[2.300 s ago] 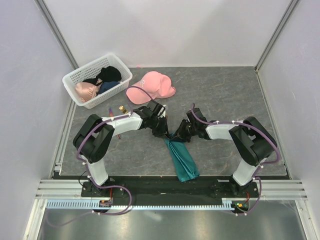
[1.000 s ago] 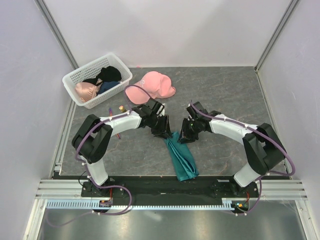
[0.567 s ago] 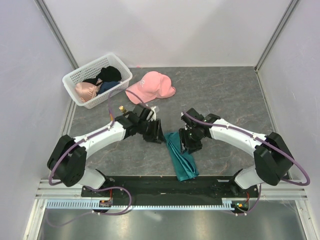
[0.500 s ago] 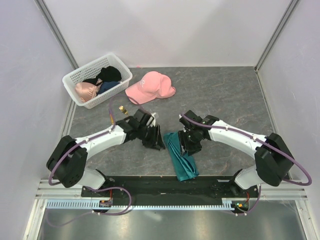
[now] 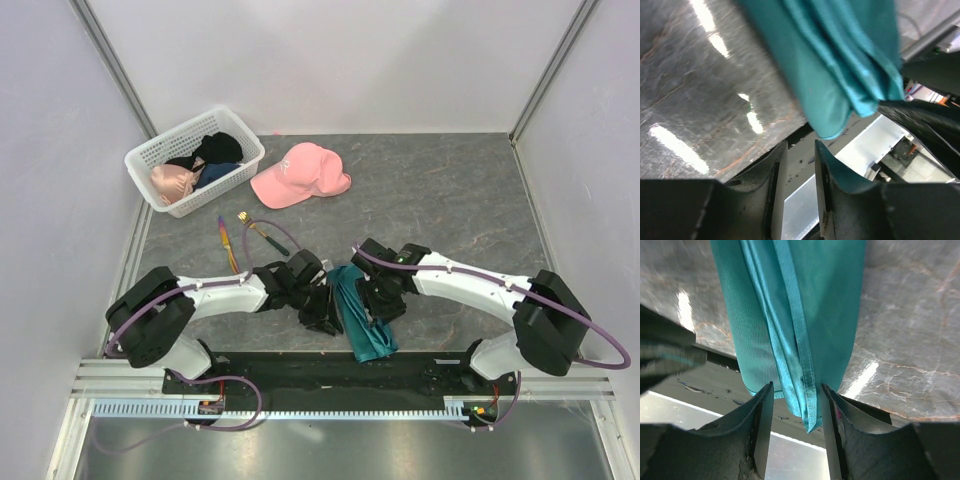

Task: Fold the napkin into a case and place the utensils inside
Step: Smooth out the smaller rectangle-folded napkin at the center of the board.

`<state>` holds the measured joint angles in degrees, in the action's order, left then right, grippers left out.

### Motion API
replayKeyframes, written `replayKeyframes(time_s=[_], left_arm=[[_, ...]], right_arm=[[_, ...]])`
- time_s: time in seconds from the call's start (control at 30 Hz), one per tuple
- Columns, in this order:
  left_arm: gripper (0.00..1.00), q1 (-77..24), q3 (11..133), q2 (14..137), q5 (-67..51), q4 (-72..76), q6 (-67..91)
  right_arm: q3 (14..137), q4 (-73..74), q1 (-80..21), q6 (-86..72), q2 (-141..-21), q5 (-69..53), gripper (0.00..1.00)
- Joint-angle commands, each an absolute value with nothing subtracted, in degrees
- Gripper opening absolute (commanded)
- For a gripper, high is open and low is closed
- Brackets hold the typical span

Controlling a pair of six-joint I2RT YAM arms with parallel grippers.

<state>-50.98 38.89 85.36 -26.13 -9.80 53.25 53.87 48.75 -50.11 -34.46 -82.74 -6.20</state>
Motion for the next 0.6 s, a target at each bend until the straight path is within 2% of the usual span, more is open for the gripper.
replayKeyframes(time_s=[0.0, 0.57], left_arm=[[0.34, -51.5, 36.48, 86.84, -25.67, -4.84, 58.8], [0.34, -53.61, 35.07, 87.36, -23.99, -1.85, 62.66]], right_arm=[[52.39, 47.73, -52.2, -34.98, -82.09, -4.48, 0.5], [55.63, 47.63, -60.11, -38.5, -90.26, 5.53, 0.51]])
